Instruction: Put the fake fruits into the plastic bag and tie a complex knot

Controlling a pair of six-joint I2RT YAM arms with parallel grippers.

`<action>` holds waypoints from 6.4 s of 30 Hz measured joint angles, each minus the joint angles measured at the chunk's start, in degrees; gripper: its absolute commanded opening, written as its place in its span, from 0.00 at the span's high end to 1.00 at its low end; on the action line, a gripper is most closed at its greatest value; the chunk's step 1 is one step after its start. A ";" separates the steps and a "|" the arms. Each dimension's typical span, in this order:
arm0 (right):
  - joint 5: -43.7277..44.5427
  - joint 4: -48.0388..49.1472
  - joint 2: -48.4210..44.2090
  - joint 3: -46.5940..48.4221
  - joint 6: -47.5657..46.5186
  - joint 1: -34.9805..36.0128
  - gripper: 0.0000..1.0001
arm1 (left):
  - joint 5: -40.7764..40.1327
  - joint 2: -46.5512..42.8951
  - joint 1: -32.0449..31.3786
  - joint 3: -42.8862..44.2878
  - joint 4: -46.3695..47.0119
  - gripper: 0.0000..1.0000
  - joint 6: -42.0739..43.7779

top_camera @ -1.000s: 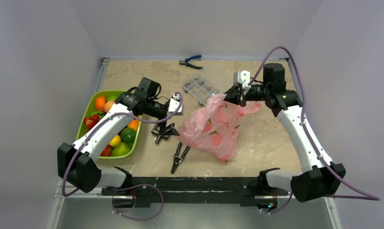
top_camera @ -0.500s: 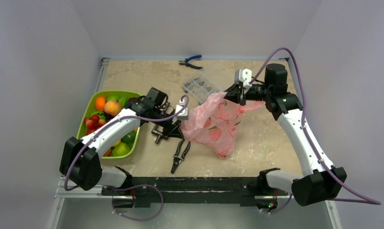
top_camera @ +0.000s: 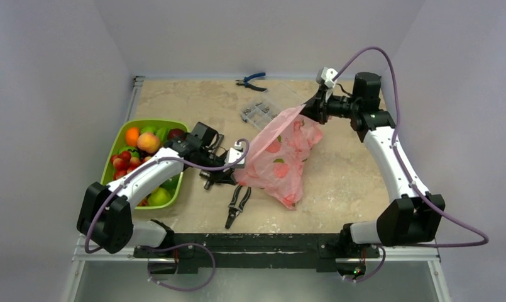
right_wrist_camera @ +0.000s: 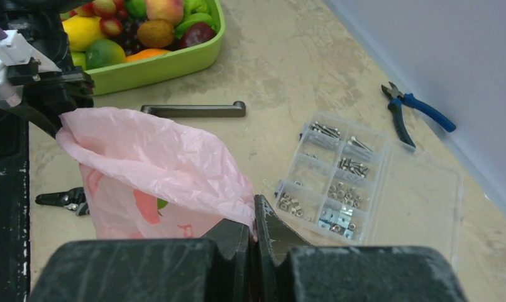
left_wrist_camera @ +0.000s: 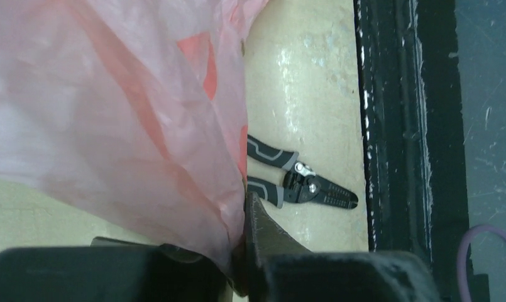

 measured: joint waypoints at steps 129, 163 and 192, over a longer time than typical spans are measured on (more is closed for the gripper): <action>19.04 -19.04 -14.64 -4.57 5.81 6.84 1.00 | 4.02 -1.18 8.22 13.75 49.44 0.00 -41.86; 18.16 -6.21 -20.31 -13.38 62.82 6.25 1.00 | -45.92 -9.70 -17.62 0.66 55.89 0.00 -25.22; 19.39 -16.98 -20.48 -11.69 33.29 5.73 1.00 | 0.79 -2.43 7.61 13.16 49.96 1.00 -70.40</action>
